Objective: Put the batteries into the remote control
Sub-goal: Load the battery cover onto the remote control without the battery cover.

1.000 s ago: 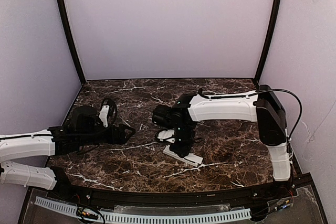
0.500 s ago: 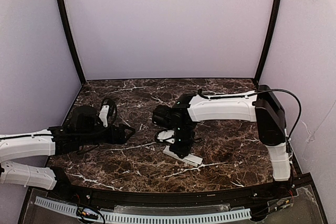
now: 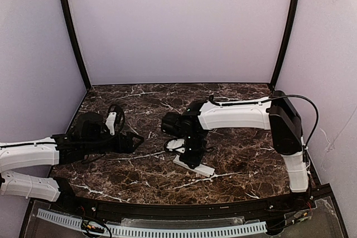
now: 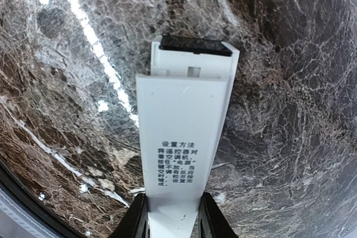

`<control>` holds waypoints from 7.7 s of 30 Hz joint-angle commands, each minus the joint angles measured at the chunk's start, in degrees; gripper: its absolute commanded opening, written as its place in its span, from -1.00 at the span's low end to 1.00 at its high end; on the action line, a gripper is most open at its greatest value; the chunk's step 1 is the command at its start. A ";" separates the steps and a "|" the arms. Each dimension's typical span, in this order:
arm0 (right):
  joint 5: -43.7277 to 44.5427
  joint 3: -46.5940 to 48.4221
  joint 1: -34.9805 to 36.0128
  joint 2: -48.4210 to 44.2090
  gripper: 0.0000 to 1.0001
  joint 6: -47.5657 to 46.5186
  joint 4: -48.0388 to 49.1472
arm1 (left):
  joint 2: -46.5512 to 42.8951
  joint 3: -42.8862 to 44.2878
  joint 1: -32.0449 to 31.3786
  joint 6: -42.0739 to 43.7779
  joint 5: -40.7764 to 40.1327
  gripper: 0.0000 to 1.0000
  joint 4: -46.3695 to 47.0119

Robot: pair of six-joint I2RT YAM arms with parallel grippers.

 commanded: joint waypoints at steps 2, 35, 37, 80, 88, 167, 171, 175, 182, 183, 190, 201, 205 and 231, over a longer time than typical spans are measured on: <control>-0.02 1.56 -0.31 1.44 -0.50 0.67 0.50 | -0.08 -1.05 0.39 0.23 0.55 0.92 0.72; -0.74 2.27 -1.02 1.99 -0.23 1.20 0.63 | -0.24 -1.20 0.80 0.22 1.08 0.92 0.96; -0.91 2.16 -1.09 1.99 -0.25 1.20 0.73 | -0.16 -1.08 0.85 0.22 1.26 0.92 0.95; -3.67 1.42 -1.28 3.47 -0.21 1.33 0.48 | 0.46 -1.48 1.47 -0.04 2.20 0.92 1.71; -2.97 1.72 -1.27 3.48 -0.31 1.55 0.22 | 0.38 -1.83 1.65 -0.10 2.44 0.92 1.91; -2.84 6.51 -1.33 4.92 -0.42 1.20 -1.39 | -0.63 -3.07 2.37 -0.81 2.56 0.97 3.29; -2.88 6.95 -1.35 4.85 -0.42 1.11 -1.42 | -0.72 -3.15 2.38 -0.83 2.60 0.97 3.29; -2.78 7.19 -1.31 4.85 -0.43 1.03 -1.48 | -0.59 -3.17 2.36 -0.83 2.68 0.97 3.37; -2.95 7.43 -1.28 4.97 -0.41 1.02 -1.57 | -0.54 -3.25 2.45 -0.83 2.77 0.97 3.38; -2.91 7.36 -1.27 5.07 -0.39 0.98 -1.55 | -0.49 -3.24 2.45 -0.83 2.75 0.97 3.38; -3.23 7.00 -1.34 5.67 -0.32 0.76 -1.60 | -0.59 -3.23 2.50 -0.74 2.88 0.97 3.30; -3.15 7.57 -1.27 5.67 -0.42 0.76 -1.47 | -1.01 -3.36 2.54 -0.74 2.75 0.97 2.98; -3.14 7.86 -1.29 5.72 -0.40 0.83 -1.76 | -0.95 -3.47 2.59 -0.83 2.90 0.97 3.08; -3.14 9.58 -1.28 6.42 -0.44 0.67 -2.53 | -1.55 -3.76 2.71 -0.83 2.88 0.97 2.93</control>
